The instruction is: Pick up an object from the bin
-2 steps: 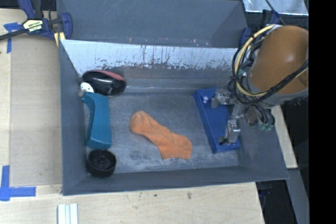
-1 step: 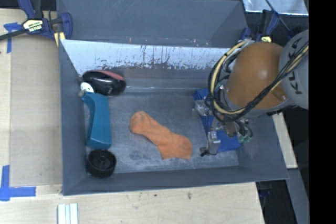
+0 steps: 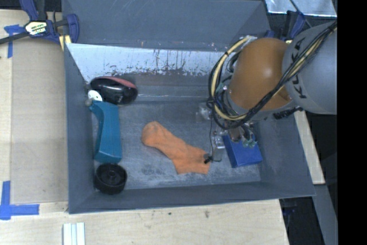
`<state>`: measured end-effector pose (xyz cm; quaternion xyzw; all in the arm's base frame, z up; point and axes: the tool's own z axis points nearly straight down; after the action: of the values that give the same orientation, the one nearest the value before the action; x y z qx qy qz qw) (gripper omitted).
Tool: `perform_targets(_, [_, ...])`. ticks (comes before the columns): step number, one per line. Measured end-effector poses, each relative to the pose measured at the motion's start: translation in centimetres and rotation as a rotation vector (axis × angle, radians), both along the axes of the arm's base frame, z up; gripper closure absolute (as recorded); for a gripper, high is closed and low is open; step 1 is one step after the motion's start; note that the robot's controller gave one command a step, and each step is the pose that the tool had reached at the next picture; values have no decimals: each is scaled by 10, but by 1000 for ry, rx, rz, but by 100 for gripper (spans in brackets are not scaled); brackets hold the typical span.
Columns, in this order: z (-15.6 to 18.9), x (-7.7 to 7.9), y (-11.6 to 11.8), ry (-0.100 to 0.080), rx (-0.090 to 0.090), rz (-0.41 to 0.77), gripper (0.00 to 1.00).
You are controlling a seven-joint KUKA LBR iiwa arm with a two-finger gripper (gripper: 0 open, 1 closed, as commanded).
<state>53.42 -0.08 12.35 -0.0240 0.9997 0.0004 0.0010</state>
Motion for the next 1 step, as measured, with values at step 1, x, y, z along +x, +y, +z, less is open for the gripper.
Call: perform_targets(1, [-22,6,6,-4,0,-13,0])
